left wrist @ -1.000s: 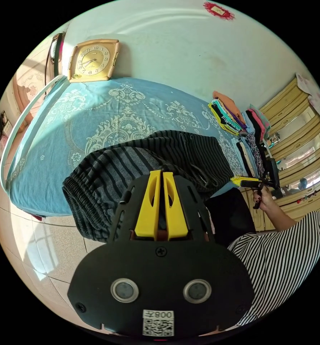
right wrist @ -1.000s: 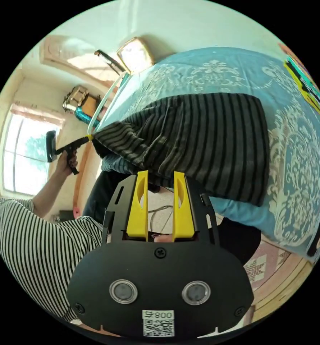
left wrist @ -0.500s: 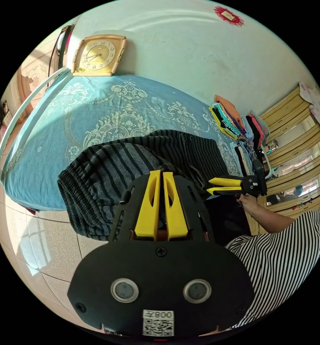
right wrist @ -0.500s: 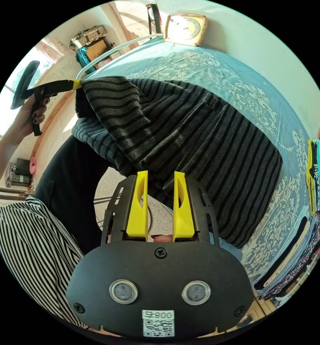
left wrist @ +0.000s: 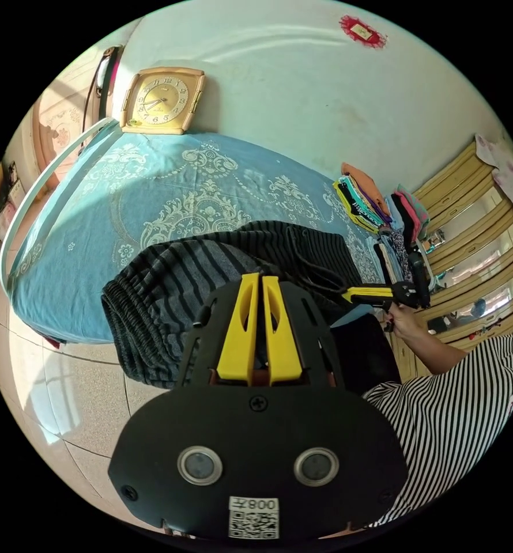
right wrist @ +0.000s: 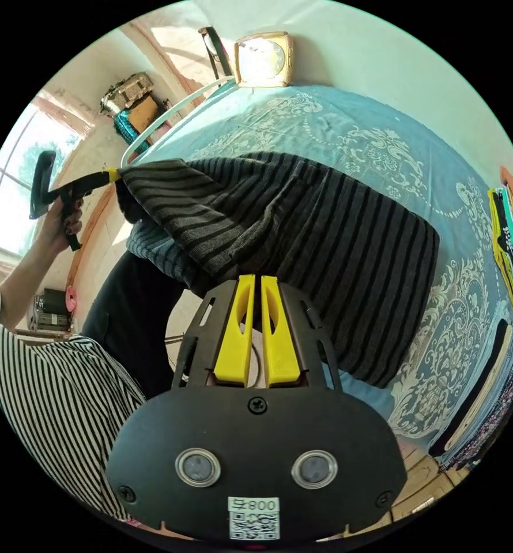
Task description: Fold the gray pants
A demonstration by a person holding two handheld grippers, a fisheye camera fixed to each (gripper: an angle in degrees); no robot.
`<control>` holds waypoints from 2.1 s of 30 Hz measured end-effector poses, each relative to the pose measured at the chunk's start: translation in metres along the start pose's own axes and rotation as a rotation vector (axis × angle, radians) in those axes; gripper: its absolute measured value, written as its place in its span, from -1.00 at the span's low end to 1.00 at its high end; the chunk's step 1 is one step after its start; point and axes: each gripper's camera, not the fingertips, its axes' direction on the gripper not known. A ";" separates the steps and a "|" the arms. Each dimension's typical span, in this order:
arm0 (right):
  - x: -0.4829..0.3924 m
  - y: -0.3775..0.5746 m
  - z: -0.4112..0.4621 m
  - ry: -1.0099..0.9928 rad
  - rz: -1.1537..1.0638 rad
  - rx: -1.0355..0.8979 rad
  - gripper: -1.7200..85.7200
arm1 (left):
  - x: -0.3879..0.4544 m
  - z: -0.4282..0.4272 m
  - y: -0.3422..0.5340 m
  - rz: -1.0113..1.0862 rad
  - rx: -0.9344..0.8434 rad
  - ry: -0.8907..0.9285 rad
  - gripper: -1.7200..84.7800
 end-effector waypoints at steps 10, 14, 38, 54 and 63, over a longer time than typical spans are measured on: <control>0.198 0.042 -0.223 0.056 0.446 0.460 -0.93 | -0.064 -0.066 -0.159 -0.027 0.288 -0.063 -0.93; 0.294 0.080 -0.242 -0.072 0.730 0.459 -0.92 | -0.108 -0.040 -0.222 -0.113 0.191 -0.145 -0.91; 0.414 0.170 -0.126 -0.049 1.091 0.080 -0.79 | -0.292 0.058 -0.024 -0.770 -0.106 -0.016 -0.72; 0.438 0.181 -0.176 -0.026 1.022 0.125 -0.91 | -0.297 0.064 -0.059 -0.750 0.084 0.248 -0.88; 0.408 0.269 -0.225 -0.106 1.041 0.317 -0.93 | -0.280 0.051 -0.072 -0.674 0.131 0.182 -0.89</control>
